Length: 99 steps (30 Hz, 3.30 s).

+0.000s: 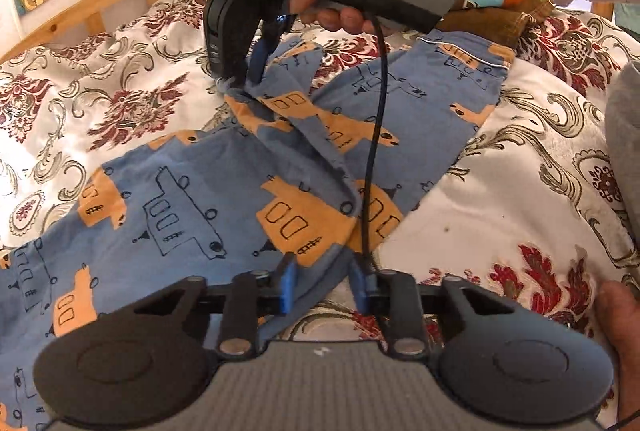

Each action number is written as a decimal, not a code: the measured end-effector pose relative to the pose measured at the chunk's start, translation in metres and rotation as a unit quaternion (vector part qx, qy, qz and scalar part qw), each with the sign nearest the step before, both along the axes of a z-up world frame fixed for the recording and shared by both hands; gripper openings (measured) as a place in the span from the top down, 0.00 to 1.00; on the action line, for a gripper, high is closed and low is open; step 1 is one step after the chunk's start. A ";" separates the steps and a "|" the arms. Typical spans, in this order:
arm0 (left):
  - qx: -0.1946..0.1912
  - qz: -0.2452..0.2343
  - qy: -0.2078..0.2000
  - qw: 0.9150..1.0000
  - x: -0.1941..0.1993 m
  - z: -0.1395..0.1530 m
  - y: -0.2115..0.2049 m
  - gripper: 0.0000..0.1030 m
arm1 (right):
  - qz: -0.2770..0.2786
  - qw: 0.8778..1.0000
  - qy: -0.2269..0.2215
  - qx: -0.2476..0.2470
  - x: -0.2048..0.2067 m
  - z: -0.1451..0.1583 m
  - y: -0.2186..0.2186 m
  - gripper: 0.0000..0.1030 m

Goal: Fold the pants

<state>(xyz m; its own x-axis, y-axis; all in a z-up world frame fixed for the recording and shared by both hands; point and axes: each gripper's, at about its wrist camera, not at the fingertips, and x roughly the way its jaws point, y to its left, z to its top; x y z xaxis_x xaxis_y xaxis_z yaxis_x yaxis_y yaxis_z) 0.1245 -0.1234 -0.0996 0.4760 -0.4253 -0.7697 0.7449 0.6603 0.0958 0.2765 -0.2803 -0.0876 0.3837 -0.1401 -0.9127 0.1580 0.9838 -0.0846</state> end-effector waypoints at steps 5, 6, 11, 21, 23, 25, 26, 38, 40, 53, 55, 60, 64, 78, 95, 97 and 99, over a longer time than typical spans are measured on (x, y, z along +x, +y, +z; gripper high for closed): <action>0.004 -0.009 -0.006 1.000 -0.001 0.001 0.001 0.90 | -0.031 0.998 -0.056 -0.003 -0.032 0.025 -0.009 1.00; 0.006 -0.011 -0.008 1.000 -0.002 0.001 0.000 0.94 | -0.044 0.997 -0.069 0.003 -0.040 0.034 -0.014 1.00; 0.002 -0.017 -0.022 1.000 -0.006 0.008 0.001 0.98 | -0.118 0.982 -0.147 0.015 -0.107 0.089 -0.032 1.00; 0.007 -0.046 -0.026 0.999 -0.013 0.019 0.006 0.98 | -0.350 0.919 -0.141 0.111 -0.263 0.093 -0.056 1.00; 0.016 -0.051 -0.021 0.998 -0.013 0.017 0.005 0.99 | -0.383 0.905 -0.118 0.141 -0.274 0.078 -0.063 1.00; 0.024 -0.055 -0.017 0.998 -0.011 0.015 0.002 0.98 | -0.396 0.901 -0.090 0.155 -0.277 0.066 -0.065 0.96; 0.027 -0.057 -0.014 0.998 -0.009 0.013 0.001 0.98 | -0.396 0.902 -0.084 0.151 -0.278 0.066 -0.063 0.82; -0.072 -0.026 0.126 0.989 0.021 0.022 0.021 0.90 | -0.180 0.977 -0.053 -0.103 -0.269 0.116 0.025 0.11; -0.082 -0.027 0.132 0.987 0.026 0.032 0.014 0.81 | -0.129 0.973 -0.079 -0.175 -0.276 0.103 0.050 0.04; -0.139 -0.031 0.157 0.977 0.136 0.057 -0.121 0.07 | 0.063 0.930 -0.128 -0.338 -0.258 0.027 0.076 0.09; -0.125 -0.042 0.167 0.977 0.149 0.052 -0.144 0.07 | 0.066 0.937 -0.126 -0.319 -0.253 0.022 0.073 0.13; -0.083 -0.063 0.195 0.975 0.168 0.037 -0.184 0.29 | 0.056 0.952 -0.114 -0.279 -0.244 0.014 0.069 0.37; -0.056 -0.083 0.207 0.973 0.171 0.029 -0.201 0.56 | 0.047 0.961 -0.097 -0.256 -0.236 0.005 0.064 0.74; -0.082 -0.018 0.271 0.959 0.177 0.059 -0.236 0.96 | -0.266 0.934 -0.234 -0.046 -0.291 0.054 0.009 0.92; -0.168 0.046 0.170 0.970 0.144 0.066 -0.245 0.17 | -0.362 0.902 -0.228 -0.057 -0.315 0.055 -0.021 0.66; -0.185 0.039 0.190 0.963 0.147 0.067 -0.238 0.15 | -0.342 0.909 -0.227 -0.071 -0.307 0.055 -0.017 0.64; -0.180 0.048 0.209 0.960 0.152 0.065 -0.241 0.16 | -0.347 0.908 -0.224 -0.070 -0.303 0.051 -0.023 0.62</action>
